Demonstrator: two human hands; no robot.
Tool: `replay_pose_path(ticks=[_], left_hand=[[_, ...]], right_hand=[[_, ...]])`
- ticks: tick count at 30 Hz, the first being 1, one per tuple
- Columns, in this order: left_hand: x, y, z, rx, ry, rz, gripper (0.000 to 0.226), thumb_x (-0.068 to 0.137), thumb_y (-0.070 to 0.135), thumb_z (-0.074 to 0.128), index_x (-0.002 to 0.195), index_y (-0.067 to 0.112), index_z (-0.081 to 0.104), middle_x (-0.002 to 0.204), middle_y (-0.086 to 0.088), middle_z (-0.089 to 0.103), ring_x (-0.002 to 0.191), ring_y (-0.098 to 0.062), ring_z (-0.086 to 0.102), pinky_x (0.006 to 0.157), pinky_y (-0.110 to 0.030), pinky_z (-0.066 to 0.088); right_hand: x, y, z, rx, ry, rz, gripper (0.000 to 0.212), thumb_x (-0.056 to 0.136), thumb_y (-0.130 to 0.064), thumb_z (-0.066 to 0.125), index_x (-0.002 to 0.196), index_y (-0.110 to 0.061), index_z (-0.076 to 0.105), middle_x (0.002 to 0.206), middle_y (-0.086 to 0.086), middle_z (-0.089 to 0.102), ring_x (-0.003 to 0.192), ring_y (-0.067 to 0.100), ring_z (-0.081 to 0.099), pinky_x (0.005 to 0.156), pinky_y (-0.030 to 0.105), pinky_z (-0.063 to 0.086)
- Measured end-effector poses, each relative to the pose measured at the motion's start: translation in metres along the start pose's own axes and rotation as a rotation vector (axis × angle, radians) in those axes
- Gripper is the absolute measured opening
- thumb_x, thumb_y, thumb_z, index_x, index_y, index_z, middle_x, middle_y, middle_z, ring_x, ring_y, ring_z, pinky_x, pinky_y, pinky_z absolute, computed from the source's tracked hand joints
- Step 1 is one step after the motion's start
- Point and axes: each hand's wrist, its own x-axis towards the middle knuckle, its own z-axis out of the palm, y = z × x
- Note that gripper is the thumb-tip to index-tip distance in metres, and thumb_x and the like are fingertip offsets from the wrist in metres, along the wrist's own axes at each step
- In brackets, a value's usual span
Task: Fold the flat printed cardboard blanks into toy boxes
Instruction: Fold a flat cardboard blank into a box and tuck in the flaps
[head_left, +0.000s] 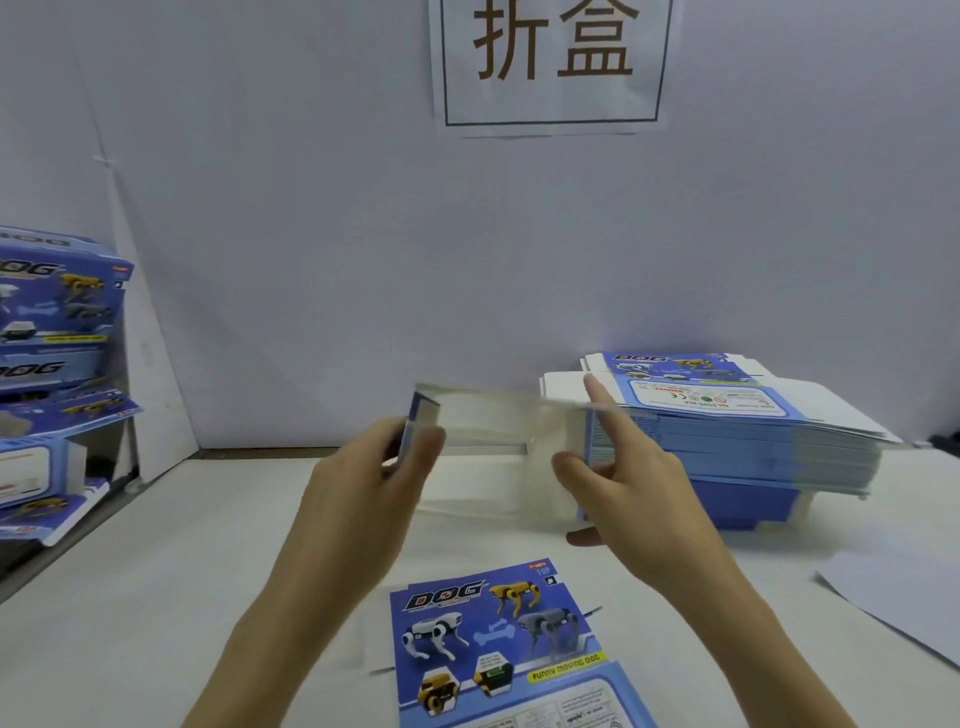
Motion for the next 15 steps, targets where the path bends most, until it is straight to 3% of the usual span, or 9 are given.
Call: replay_pose_path(ticks=[1,3,5,7,9,10,11,13,15], left_hand=[[0.002,0.0,-0.005,-0.126,-0.044,-0.031,0.038,0.086,0.064,0.04,0.093,0.033,0.06,0.077,0.022,0.063,0.078,0.009,0.06,0.068,-0.01,0.046],[0.006,-0.003,-0.01,-0.326,-0.093,-0.071,0.062,0.076,0.078,0.048,0.12,0.035,0.054,0.103,0.025,0.063,0.101,0.004,0.061,0.086,-0.021,0.05],[0.004,-0.002,-0.011,-0.423,-0.106,0.002,0.08,0.065,0.077,0.064,0.133,0.047,0.035,0.115,0.032,0.056,0.108,0.012,0.056,0.082,-0.01,0.047],[0.0,0.001,-0.009,-0.315,-0.156,0.146,0.108,0.054,0.071,0.074,0.142,0.058,0.012,0.129,0.038,0.045,0.119,0.017,0.045,0.087,-0.006,0.044],[-0.003,0.001,-0.002,-0.111,-0.164,0.3,0.131,0.046,0.069,0.078,0.143,0.054,-0.01,0.148,0.027,0.027,0.138,0.002,0.03,0.109,-0.033,0.04],[-0.003,-0.001,0.002,-0.028,-0.153,0.359,0.137,0.044,0.071,0.077,0.141,0.053,-0.019,0.153,0.025,0.011,0.145,-0.007,0.017,0.114,-0.049,0.031],[-0.003,-0.002,0.006,0.034,-0.141,0.391,0.14,0.042,0.074,0.075,0.138,0.052,-0.026,0.154,0.027,-0.003,0.148,-0.011,0.006,0.116,-0.055,0.023],[-0.001,-0.007,0.011,0.098,-0.135,0.407,0.145,0.041,0.076,0.073,0.136,0.051,-0.033,0.151,0.03,-0.013,0.148,-0.009,-0.001,0.117,-0.052,0.021],[0.002,-0.014,0.011,0.1,-0.145,0.421,0.144,0.045,0.073,0.074,0.138,0.048,-0.033,0.151,0.025,-0.005,0.144,-0.007,0.009,0.116,-0.032,0.027]], right_hand=[[0.001,0.0,-0.001,0.054,0.016,0.024,0.048,0.089,-0.018,0.056,0.127,-0.047,0.049,0.076,0.0,0.069,0.059,0.013,0.068,0.045,0.025,0.054],[0.003,-0.002,-0.002,0.2,0.07,0.102,0.03,0.088,-0.015,0.056,0.109,-0.037,0.058,0.085,0.002,0.069,0.057,0.016,0.07,0.043,0.029,0.054],[0.003,-0.004,-0.003,0.338,0.052,0.21,0.014,0.09,-0.017,0.057,0.103,-0.021,0.056,0.076,0.007,0.07,0.058,0.024,0.072,0.044,0.031,0.054],[0.003,-0.005,-0.004,0.414,-0.031,0.263,0.017,0.092,-0.024,0.059,0.104,-0.014,0.052,0.067,0.008,0.072,0.059,0.028,0.072,0.043,0.031,0.054],[-0.001,-0.008,-0.001,0.428,-0.119,0.264,0.028,0.092,-0.034,0.058,0.106,-0.011,0.051,0.068,0.012,0.073,0.061,0.029,0.072,0.044,0.029,0.053],[-0.003,-0.01,0.001,0.415,-0.155,0.247,0.032,0.092,-0.039,0.056,0.106,-0.011,0.051,0.069,0.012,0.073,0.061,0.029,0.072,0.045,0.029,0.054],[-0.005,-0.011,0.004,0.387,-0.172,0.217,0.033,0.091,-0.043,0.055,0.105,-0.013,0.051,0.068,0.011,0.072,0.061,0.028,0.072,0.046,0.029,0.054],[-0.008,-0.012,0.007,0.237,-0.126,0.095,0.036,0.09,-0.053,0.051,0.096,-0.018,0.056,0.064,0.004,0.071,0.056,0.02,0.07,0.049,0.031,0.056],[-0.008,-0.009,0.005,-0.063,0.002,-0.062,0.058,0.081,-0.074,0.039,0.077,-0.021,0.061,0.058,-0.004,0.068,0.05,0.011,0.065,0.05,0.03,0.053]])
